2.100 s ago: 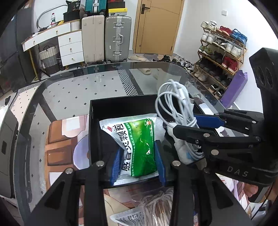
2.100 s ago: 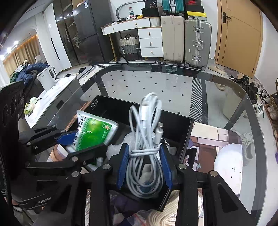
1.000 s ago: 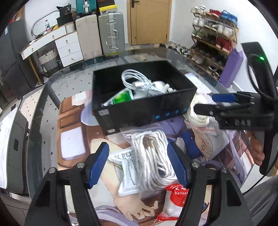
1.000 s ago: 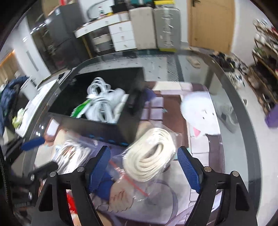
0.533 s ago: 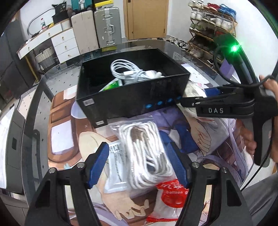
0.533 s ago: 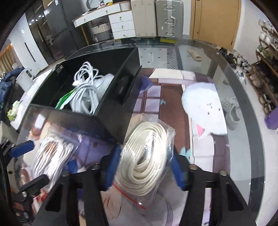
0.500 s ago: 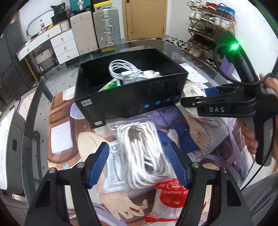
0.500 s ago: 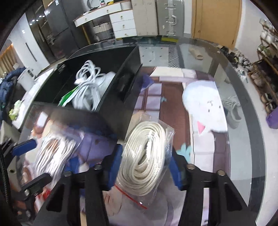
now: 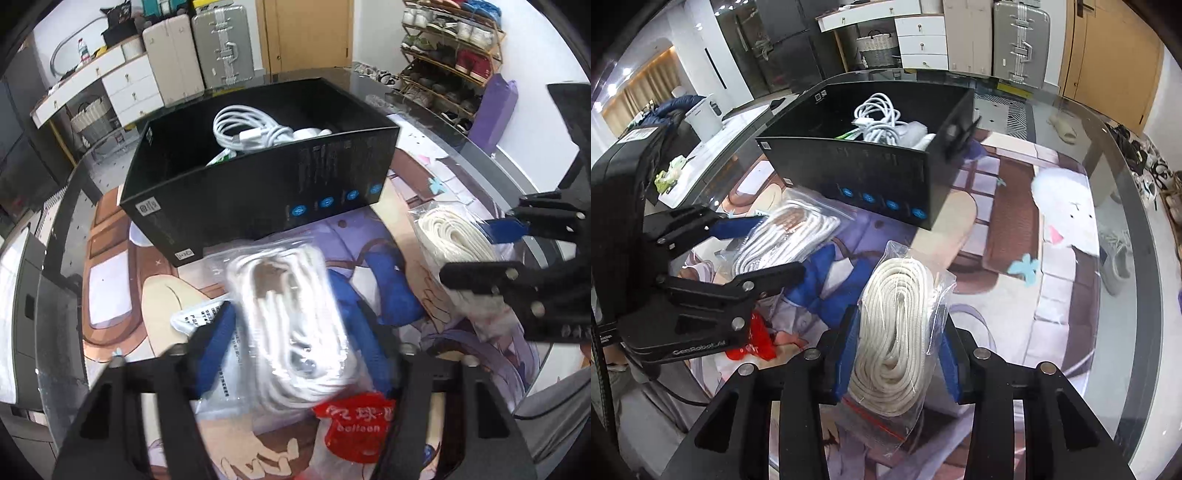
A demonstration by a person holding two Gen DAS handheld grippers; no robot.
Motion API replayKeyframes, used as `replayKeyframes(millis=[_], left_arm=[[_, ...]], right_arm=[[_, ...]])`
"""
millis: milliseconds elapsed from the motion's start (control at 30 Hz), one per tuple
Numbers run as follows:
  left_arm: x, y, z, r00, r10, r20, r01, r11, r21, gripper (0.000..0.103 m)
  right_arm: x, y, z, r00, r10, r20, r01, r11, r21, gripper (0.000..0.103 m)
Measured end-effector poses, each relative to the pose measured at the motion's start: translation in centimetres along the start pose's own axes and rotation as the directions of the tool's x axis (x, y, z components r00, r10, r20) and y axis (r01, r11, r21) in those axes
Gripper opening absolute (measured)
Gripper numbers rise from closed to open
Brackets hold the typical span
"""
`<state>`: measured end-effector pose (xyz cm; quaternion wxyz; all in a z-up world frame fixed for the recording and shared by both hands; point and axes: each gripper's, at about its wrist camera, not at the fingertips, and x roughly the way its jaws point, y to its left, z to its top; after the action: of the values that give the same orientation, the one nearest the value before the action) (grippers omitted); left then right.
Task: Organize soft objects
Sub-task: 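Grasp a bagged white cable with the left gripper while the right gripper grasps another bagged cable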
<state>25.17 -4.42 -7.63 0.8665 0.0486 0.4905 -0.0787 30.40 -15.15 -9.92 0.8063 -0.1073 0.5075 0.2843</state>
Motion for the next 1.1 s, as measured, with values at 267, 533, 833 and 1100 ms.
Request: replayKeyframes(millis=[267,533,833,1100], left_arm=[[-0.9,1.2,0.0,0.999,-0.032,0.009,0.033,0.999,-0.022,0.034],[-2.9,2.5,0.0,0.997,-0.072,0.04,0.074,0.996,-0.059,0.032],[-5.2,2.7,-0.7,0.994,-0.071,0.082,0.077,0.995,-0.063,0.032],[-6.9,3.4,0.0,0.988,-0.078,0.136,0.09,0.993,-0.082,0.032]], right_arm=[[0.7,0.7,0.1,1.0,-0.028,-0.01,0.028,1.0,0.011,0.052],[1.6,1.5,0.1,0.997,-0.07,-0.023,0.07,0.997,-0.019,0.054],[-0.4,3.2,0.8,0.997,-0.073,0.036,0.075,0.996,-0.056,0.031],[-3.6,5.5,1.9,0.991,-0.036,0.13,0.048,0.995,-0.083,0.03]])
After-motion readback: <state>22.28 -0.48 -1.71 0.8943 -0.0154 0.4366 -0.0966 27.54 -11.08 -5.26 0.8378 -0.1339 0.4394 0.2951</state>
